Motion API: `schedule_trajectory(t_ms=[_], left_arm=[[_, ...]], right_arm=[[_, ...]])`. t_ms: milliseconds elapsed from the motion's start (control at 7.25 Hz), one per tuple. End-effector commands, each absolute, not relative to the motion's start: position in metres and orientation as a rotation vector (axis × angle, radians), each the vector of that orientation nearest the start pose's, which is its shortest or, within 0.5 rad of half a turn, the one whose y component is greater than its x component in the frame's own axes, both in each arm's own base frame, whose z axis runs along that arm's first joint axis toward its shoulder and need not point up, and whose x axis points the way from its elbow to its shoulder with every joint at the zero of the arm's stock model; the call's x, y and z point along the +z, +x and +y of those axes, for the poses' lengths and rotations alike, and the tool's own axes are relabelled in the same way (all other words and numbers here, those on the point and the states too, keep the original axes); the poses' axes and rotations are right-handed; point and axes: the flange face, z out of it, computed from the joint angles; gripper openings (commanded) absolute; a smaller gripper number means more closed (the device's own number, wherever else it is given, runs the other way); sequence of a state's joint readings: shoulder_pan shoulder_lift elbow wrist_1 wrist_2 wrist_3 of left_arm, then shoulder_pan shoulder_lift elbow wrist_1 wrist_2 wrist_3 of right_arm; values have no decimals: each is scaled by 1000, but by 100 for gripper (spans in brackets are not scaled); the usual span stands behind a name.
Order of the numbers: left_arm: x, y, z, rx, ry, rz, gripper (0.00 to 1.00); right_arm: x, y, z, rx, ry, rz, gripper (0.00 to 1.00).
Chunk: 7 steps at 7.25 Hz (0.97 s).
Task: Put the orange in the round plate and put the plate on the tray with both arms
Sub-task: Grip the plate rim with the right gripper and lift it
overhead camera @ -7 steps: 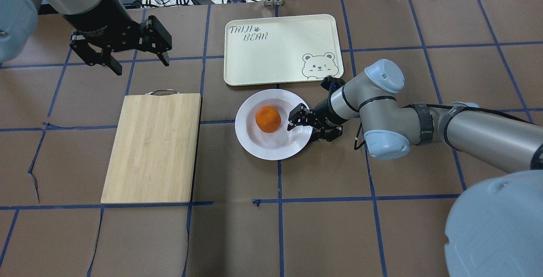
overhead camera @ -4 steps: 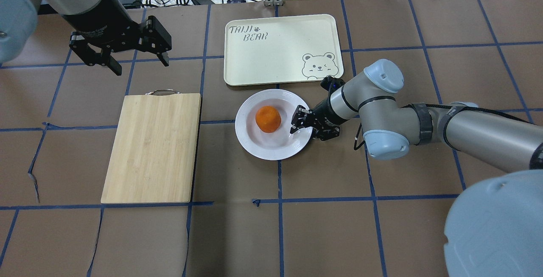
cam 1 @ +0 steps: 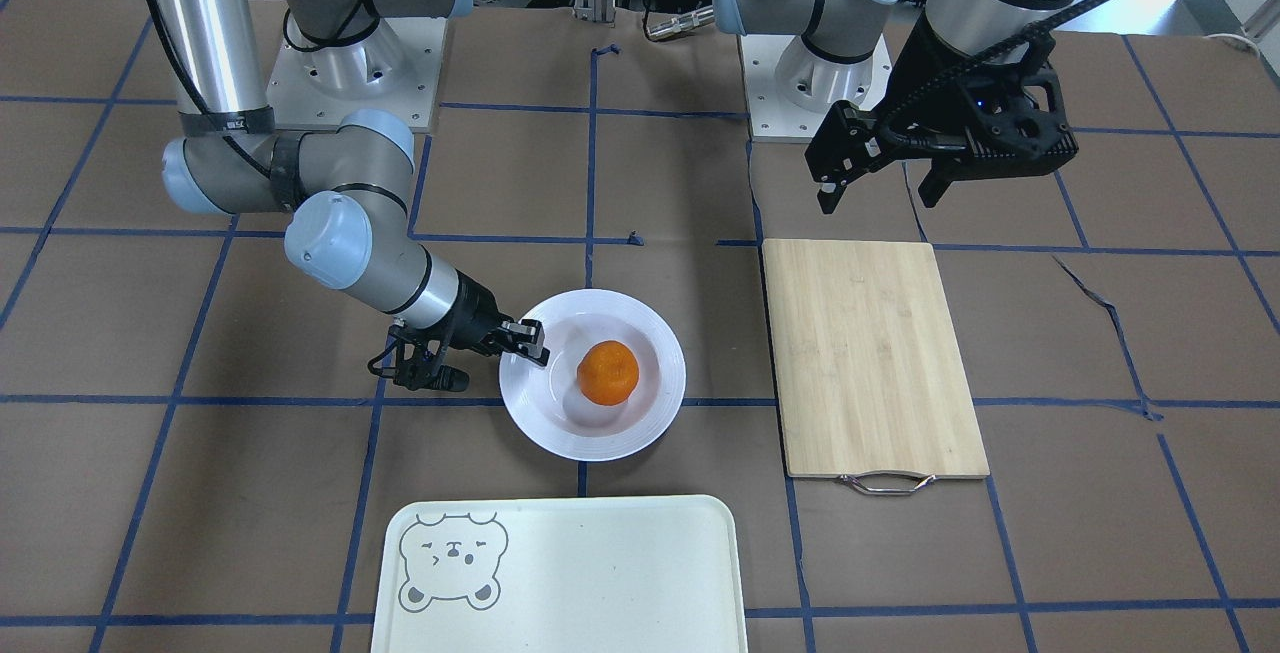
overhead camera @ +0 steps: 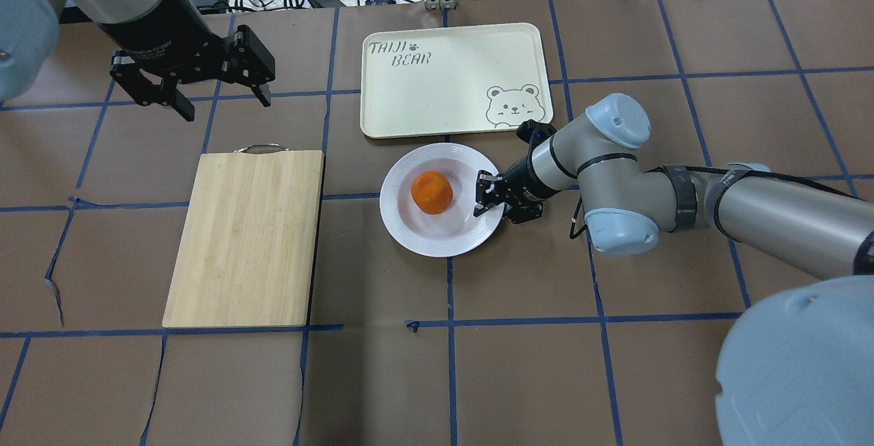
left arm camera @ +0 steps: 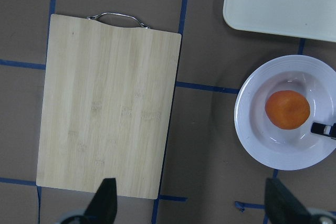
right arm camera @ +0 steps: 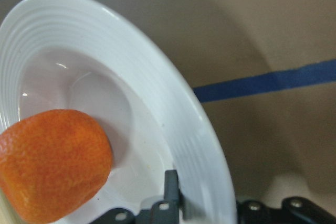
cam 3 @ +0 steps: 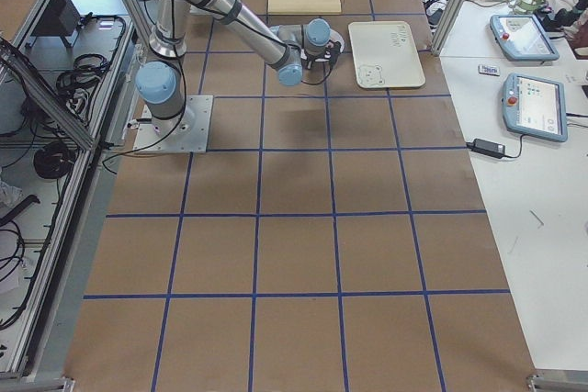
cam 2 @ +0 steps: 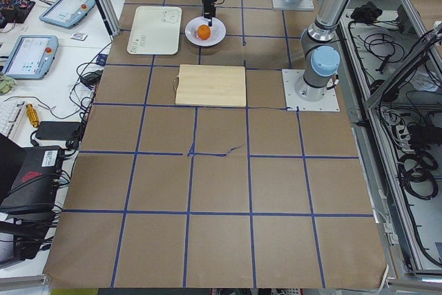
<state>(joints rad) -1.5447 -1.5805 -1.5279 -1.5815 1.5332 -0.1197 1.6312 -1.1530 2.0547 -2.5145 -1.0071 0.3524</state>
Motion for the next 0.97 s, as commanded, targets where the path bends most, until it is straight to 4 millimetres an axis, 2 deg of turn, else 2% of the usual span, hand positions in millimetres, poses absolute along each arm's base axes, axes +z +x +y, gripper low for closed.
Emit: schedule_trajectory(t_ms=[0, 414, 552, 690, 828], left_arm=[[503, -124, -501, -34, -231, 3169, 100], [503, -124, -501, -34, -231, 3168, 100], [504, -124, -501, -36, -231, 3168, 100], [503, -124, -501, -34, -231, 3168, 100], [503, -124, -501, -34, -231, 3168, 100]], right_arm=[[184, 212, -526, 28, 399, 2523, 23], [205, 212, -548, -31, 420, 2508, 22], [208, 212, -549, -33, 431, 2503, 19], [208, 211, -548, -32, 434, 2504, 11], [203, 212, -543, -25, 422, 2512, 7]])
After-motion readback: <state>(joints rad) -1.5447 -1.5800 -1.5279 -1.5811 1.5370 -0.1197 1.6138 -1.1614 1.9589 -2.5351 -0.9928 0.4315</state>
